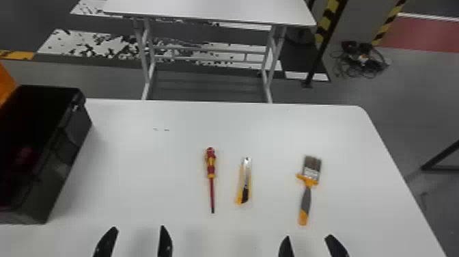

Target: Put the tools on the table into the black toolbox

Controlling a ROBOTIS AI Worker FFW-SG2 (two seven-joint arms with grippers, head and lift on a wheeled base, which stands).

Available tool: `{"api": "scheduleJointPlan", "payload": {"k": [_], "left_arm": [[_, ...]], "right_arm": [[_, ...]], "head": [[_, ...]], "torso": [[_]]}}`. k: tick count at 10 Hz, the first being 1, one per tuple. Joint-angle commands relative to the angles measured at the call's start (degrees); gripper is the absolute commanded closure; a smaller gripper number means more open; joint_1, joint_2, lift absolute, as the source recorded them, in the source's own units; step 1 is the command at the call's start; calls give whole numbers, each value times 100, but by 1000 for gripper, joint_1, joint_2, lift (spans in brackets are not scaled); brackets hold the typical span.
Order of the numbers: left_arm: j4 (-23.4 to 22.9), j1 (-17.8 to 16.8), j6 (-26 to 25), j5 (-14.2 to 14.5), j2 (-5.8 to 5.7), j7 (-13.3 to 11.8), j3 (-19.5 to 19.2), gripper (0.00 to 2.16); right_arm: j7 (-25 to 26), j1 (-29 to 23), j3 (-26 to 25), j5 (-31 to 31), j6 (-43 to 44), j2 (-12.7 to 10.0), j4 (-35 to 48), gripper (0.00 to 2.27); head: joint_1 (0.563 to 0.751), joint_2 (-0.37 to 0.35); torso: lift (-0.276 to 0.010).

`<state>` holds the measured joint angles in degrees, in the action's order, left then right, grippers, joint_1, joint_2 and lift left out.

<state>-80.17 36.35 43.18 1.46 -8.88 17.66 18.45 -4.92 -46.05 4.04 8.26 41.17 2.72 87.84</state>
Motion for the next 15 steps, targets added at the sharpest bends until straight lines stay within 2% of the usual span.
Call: {"api": "scheduleJointPlan", "payload": {"k": [1,12,15], "left_arm": [[27,-5,10,12,0,1,1,73],[-8,22,27,12,9,10,45,76],[1,30,10,12,9,10,54,76]], "right_arm": [[0,17,0,0,0,0,-22,100],[-44,44,-18,123,0,9,-22,100],[-35,369,-35,123,-616,9,119,100]], "head": [[695,-105],[695,-120],[695,-119]], "torso": [[-75],[-75],[-75]]}}
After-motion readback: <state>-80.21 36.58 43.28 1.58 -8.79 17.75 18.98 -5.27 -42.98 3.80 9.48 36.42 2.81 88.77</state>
